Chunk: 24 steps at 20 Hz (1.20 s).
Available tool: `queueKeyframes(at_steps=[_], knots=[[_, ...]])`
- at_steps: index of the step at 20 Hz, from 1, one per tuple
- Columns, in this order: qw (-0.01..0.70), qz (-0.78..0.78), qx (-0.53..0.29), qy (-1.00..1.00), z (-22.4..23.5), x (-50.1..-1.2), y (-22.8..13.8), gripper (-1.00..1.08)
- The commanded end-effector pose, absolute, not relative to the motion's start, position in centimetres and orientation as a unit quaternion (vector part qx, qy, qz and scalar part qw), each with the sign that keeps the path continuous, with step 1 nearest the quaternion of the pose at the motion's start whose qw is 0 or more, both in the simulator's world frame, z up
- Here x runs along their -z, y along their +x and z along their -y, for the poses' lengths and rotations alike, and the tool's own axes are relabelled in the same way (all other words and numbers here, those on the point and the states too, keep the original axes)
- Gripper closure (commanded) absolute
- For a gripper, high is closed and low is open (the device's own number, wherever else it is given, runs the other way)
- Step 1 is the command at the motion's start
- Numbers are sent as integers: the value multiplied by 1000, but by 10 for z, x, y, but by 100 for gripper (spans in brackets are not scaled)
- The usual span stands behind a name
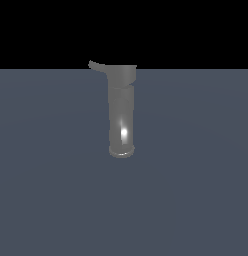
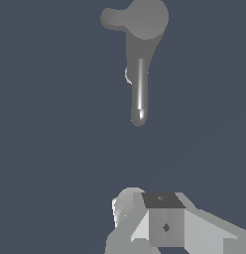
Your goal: Turn on the faucet by rotating a designated handle.
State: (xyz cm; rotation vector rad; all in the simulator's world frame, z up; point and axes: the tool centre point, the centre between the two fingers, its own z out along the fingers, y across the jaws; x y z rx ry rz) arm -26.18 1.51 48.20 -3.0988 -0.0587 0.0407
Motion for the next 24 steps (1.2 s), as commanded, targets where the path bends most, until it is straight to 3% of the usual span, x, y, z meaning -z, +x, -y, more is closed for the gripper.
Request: queueKeyframes(at_steps=[1, 13, 24], knots=[[21, 19, -13, -1000, -15, -482, -262, 108], [20, -21, -13, -999, -30, -473, -253, 108], [19, -126, -12, -992, -65, -448, -222, 108]])
